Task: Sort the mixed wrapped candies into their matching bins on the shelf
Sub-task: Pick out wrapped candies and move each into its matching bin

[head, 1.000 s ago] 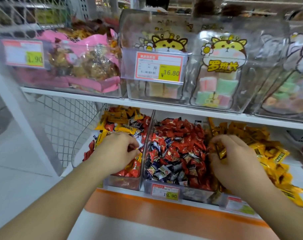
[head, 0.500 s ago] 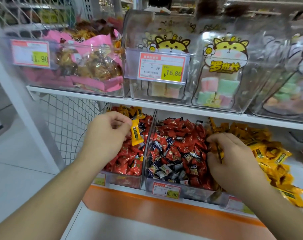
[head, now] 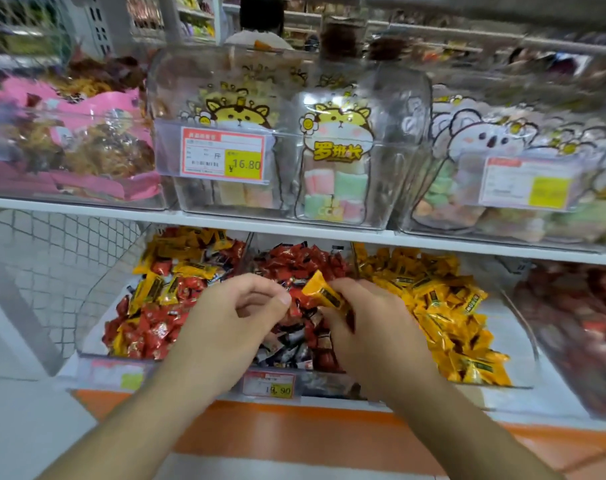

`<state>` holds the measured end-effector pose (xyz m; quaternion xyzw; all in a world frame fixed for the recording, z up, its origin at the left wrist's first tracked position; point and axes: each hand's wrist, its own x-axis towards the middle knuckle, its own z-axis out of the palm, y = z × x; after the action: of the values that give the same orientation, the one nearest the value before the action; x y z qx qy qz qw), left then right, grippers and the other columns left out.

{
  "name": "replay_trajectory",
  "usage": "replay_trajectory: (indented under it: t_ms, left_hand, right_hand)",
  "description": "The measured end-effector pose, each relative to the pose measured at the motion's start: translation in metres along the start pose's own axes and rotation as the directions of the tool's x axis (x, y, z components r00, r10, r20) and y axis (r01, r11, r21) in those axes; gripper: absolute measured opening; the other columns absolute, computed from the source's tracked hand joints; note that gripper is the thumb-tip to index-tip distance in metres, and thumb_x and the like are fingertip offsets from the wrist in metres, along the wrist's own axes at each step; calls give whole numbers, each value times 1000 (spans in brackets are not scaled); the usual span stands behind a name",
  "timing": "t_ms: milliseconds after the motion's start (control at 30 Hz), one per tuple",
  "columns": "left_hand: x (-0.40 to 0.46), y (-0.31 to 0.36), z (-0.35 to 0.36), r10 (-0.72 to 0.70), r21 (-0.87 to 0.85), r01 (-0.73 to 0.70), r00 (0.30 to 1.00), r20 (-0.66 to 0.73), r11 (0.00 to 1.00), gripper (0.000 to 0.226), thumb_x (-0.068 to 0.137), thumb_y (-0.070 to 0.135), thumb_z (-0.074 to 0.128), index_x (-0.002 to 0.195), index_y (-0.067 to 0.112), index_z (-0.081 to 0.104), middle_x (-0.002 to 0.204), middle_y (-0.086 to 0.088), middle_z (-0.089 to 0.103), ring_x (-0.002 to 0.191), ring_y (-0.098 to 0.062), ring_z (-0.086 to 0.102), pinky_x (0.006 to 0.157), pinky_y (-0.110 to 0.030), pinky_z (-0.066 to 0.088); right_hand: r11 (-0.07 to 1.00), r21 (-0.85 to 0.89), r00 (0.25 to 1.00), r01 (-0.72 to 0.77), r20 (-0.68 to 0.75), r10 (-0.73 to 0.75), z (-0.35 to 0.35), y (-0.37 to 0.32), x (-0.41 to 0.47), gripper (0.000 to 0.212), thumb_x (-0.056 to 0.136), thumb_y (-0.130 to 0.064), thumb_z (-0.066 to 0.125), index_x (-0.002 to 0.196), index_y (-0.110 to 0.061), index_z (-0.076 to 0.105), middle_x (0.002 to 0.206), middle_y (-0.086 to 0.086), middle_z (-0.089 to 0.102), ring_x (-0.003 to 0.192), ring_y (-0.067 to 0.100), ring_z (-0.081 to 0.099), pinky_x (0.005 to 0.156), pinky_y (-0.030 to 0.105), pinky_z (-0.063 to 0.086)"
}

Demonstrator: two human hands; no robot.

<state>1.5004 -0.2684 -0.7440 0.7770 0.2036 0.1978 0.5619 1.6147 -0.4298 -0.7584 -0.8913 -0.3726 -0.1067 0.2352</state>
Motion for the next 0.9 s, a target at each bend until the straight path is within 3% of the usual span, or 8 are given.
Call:
replay_trajectory:
  t_ms: [100,233,333,433,600,700,800,900]
  left_hand:
    - [10,-9,-17,71,109,-64,995,-64,992,4,94,24,73,93,28,75,88,10,75,83,-9,70,78,-29,58]
    - [32,-33,-53,142,320,-78,973,-182,944,11,94,23,72,92,34,70,88,18,72,86,-3,67,81,-32,55]
    - [45,-56,-71,117,441,-33,980,-164,897,17,94,20,71,89,36,68,83,21,70,81,-3,67,76,-37,58]
    - [49,-71,-72,84,566,-48,996,-37,823,17,95,20,70,89,36,70,81,18,70,80,2,65,71,-22,55]
    - [53,-74,-64,25,719,-131,988,155,682,21,90,18,75,84,35,65,82,17,67,80,2,62,69,-14,48]
    - [56,-73,-67,-2,751,-152,980,201,642,13,89,22,76,94,32,72,83,19,60,85,-6,61,71,-19,44]
    - [62,-78,-70,-65,812,-176,965,253,556,24,89,33,77,112,37,74,109,12,62,112,-17,57,96,-35,47]
    - [64,-83,-71,-120,843,-166,958,262,512,29,90,34,77,117,43,72,128,11,57,128,-20,45,112,-46,36]
  right_hand:
    - [982,-96,984,-162,-91,153,-11,35,13,27,96,-34,63,120,-20,66,103,3,67,98,28,63,75,42,56]
    - [863,-348,930,-366,-105,352,-19,60,21,29,93,-30,64,104,-4,60,97,20,60,98,41,54,82,47,50]
    - [903,-325,958,-282,-49,281,-6,46,16,36,88,-21,67,117,-2,58,106,19,58,104,40,51,86,48,50]
    - [960,-232,987,-157,1,161,9,29,15,48,87,-17,69,131,-4,57,118,13,57,115,36,51,94,46,51]
    - [985,-149,996,-88,13,91,21,18,13,46,85,-12,70,130,-7,61,127,9,58,122,30,52,101,41,49]
    - [986,-150,997,-73,29,78,26,17,11,45,85,-11,71,128,-6,63,127,8,59,122,30,54,101,42,50]
    - [984,-169,997,-55,44,64,29,17,10,44,83,-9,74,127,-5,64,127,10,60,122,32,54,103,41,47]
    - [982,-179,995,-59,70,73,30,16,10,45,83,-10,75,126,-6,65,127,9,60,124,32,54,104,41,46]
